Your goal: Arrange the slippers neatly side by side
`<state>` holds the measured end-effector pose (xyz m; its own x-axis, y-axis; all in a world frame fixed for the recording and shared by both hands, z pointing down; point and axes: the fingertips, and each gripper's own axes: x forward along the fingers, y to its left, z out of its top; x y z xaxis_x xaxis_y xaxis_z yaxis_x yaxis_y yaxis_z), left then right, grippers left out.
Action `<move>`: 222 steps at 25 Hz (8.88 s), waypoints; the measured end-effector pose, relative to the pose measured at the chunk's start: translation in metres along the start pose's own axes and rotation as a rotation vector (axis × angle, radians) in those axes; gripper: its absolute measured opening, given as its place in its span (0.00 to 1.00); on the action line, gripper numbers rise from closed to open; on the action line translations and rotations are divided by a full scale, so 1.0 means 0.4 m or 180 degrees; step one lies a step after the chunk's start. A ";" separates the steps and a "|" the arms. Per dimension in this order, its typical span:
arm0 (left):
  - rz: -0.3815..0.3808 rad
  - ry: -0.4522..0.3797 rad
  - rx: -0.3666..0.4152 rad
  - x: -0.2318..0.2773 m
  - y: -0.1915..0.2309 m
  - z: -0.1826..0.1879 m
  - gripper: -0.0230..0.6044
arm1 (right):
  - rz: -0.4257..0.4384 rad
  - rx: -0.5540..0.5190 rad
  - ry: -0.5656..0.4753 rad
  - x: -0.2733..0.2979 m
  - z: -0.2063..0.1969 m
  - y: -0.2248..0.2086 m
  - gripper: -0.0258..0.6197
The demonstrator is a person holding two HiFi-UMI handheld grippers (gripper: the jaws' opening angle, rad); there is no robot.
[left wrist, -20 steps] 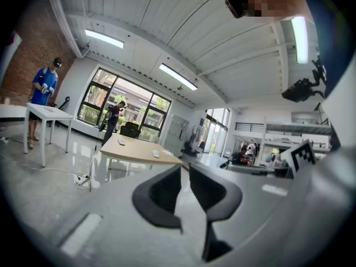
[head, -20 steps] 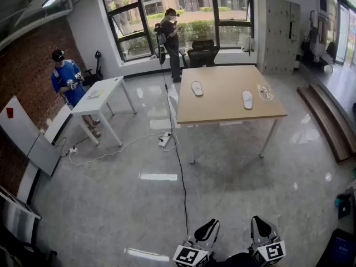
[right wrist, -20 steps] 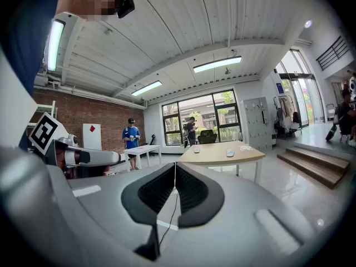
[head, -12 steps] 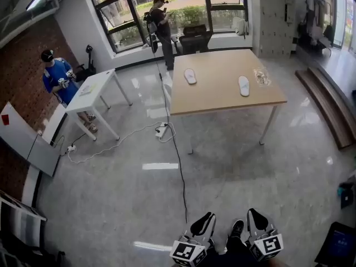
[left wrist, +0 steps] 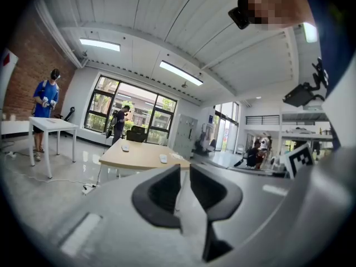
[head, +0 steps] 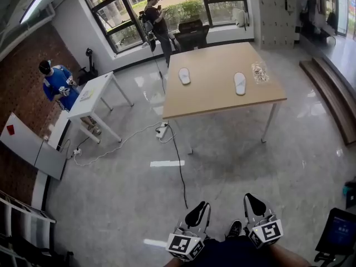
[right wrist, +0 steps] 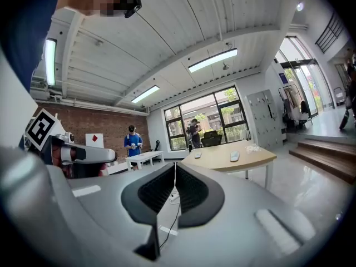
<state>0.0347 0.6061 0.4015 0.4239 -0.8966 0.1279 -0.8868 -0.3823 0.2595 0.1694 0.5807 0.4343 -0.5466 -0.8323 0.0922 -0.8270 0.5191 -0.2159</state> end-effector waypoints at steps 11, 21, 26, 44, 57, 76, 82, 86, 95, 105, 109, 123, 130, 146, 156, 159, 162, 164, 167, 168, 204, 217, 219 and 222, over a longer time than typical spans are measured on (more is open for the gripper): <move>0.0097 0.0155 -0.0108 0.153 0.042 -0.002 0.10 | -0.0040 0.0037 0.0119 0.093 0.004 -0.116 0.06; -0.0215 0.0138 -0.0186 0.342 0.196 0.070 0.10 | -0.0354 -0.0026 0.0119 0.304 0.056 -0.169 0.06; -0.0290 0.0100 -0.0245 0.402 0.295 0.104 0.10 | -0.0465 -0.0141 0.0147 0.413 0.070 -0.170 0.06; -0.0069 0.0126 -0.0171 0.620 0.441 0.167 0.09 | -0.0278 -0.0029 0.0138 0.685 0.116 -0.277 0.06; 0.0028 0.0135 -0.0129 0.851 0.363 0.214 0.09 | -0.0037 0.0044 0.0011 0.785 0.197 -0.501 0.06; -0.0012 0.0106 -0.0193 1.100 0.588 0.272 0.09 | -0.0183 -0.0015 0.0167 1.100 0.214 -0.595 0.06; -0.0090 0.0088 -0.0271 1.167 0.710 0.314 0.09 | -0.0304 -0.0061 0.0203 1.233 0.242 -0.581 0.06; -0.0105 0.0089 -0.0319 1.200 0.779 0.323 0.09 | -0.0336 -0.0082 0.0243 1.300 0.240 -0.570 0.06; -0.0102 0.0156 -0.0364 1.283 0.843 0.330 0.09 | -0.0349 -0.0100 0.0323 1.395 0.238 -0.606 0.06; 0.0174 0.0157 -0.0223 1.449 0.856 0.362 0.09 | -0.0003 0.0008 0.0275 1.535 0.263 -0.737 0.06; 0.0259 0.0202 -0.0204 1.513 0.834 0.370 0.09 | 0.0041 0.0111 0.0331 1.571 0.280 -0.804 0.06; 0.0550 0.0226 -0.0294 1.634 0.860 0.391 0.10 | 0.0119 0.0284 0.0349 1.619 0.275 -0.954 0.06; 0.0429 0.0188 -0.0282 1.704 0.899 0.383 0.10 | -0.0125 0.0321 0.0583 1.647 0.251 -1.025 0.06; 0.0626 0.0163 -0.0072 1.745 1.173 0.395 0.11 | -0.0534 0.0165 0.0657 1.763 0.214 -1.053 0.06; 0.0622 0.0534 0.0166 1.875 1.302 0.295 0.12 | -0.1100 0.0094 0.0921 1.659 0.101 -1.184 0.06; 0.0674 0.0624 0.0209 1.905 1.345 0.272 0.13 | -0.1154 -0.0018 0.1041 1.645 0.068 -1.210 0.06; 0.0715 0.0739 0.0251 1.935 1.378 0.236 0.15 | -0.1240 -0.0031 0.1103 1.644 0.034 -1.244 0.06; 0.0743 0.0837 0.0263 1.952 1.397 0.207 0.15 | -0.1275 -0.0009 0.1172 1.643 0.008 -1.259 0.06; 0.0814 0.1018 0.0251 1.961 1.438 0.151 0.17 | -0.1328 -0.0005 0.1316 1.632 -0.037 -1.277 0.06; 0.0853 0.1070 0.0246 1.964 1.457 0.136 0.17 | -0.1349 0.0003 0.1354 1.628 -0.049 -1.283 0.06; 0.1435 0.1902 0.0340 2.072 1.723 -0.069 0.29 | -0.1678 -0.0072 0.2069 1.627 -0.282 -1.416 0.27; 0.1192 0.1969 0.0391 2.029 1.579 -0.117 0.29 | -0.1480 -0.0097 0.2055 1.706 -0.287 -1.357 0.27; 0.1151 0.1985 0.0386 2.021 1.552 -0.125 0.29 | -0.1432 -0.0102 0.2057 1.721 -0.286 -1.346 0.27; 0.1135 0.2021 0.0373 2.002 1.517 -0.139 0.29 | -0.1374 -0.0098 0.2055 1.740 -0.289 -1.329 0.27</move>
<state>-0.1536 -0.3313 0.7145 0.0995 -0.6824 0.7242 -0.9894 -0.1451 -0.0007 0.2134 -0.2519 0.7256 -0.1359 -0.6889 0.7120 -0.9822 0.1877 -0.0059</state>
